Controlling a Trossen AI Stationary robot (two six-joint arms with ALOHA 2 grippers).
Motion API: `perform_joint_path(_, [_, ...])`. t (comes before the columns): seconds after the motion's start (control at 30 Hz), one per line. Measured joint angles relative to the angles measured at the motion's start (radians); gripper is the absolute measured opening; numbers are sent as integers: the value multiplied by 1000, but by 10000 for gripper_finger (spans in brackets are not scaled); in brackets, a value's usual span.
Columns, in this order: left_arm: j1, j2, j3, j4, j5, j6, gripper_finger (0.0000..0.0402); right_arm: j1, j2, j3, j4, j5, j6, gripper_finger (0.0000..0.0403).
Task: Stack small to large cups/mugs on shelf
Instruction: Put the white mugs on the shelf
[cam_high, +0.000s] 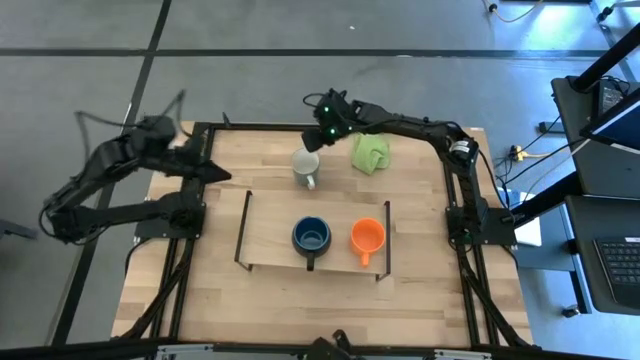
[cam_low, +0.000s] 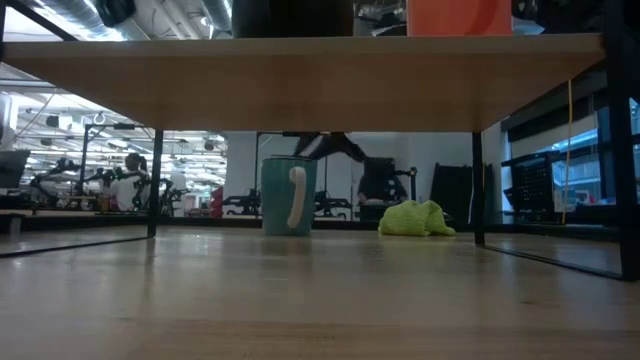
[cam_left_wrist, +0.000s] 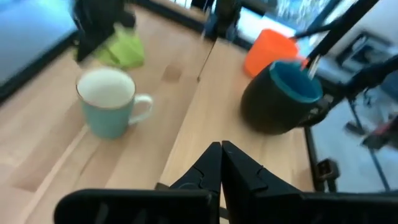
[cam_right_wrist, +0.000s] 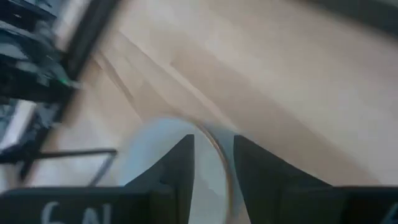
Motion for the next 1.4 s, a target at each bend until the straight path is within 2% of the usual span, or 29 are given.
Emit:
perform_joint_path(0.1, [0, 84, -17, 17, 18, 68, 5, 0, 0, 77, -24, 31, -50, 136])
perform_joint_path(0.27, [0, 265, -10, 134, 57, 202, 8, 0, 0, 251, -132, 86, -174, 155])
perform_joint_path(0.57, [-19, 571, 98, 49, -107, 631, 8, 52, -5, 592, -416, 170, -392, 159])
perform_joint_path(0.73, [-47, 713, 143, 27, -256, 837, 9, 85, -96, 552, -411, 171, -384, 159])
perform_joint_path(0.87, [-61, 821, 226, 28, -337, 918, 11, 119, -133, 553, -413, 183, -385, 159])
perform_joint_path(1.1, [-65, 960, 381, 29, -417, 931, 51, 172, -161, 552, -452, 199, -386, 159])
perform_joint_path(1.2, [-60, 995, 395, 12, -433, 954, 79, 189, -162, 551, -473, 199, -386, 159])
perform_joint_path(1.4, [-62, 1006, 393, -20, -452, 905, 128, 210, -163, 573, -460, 194, -391, 159])
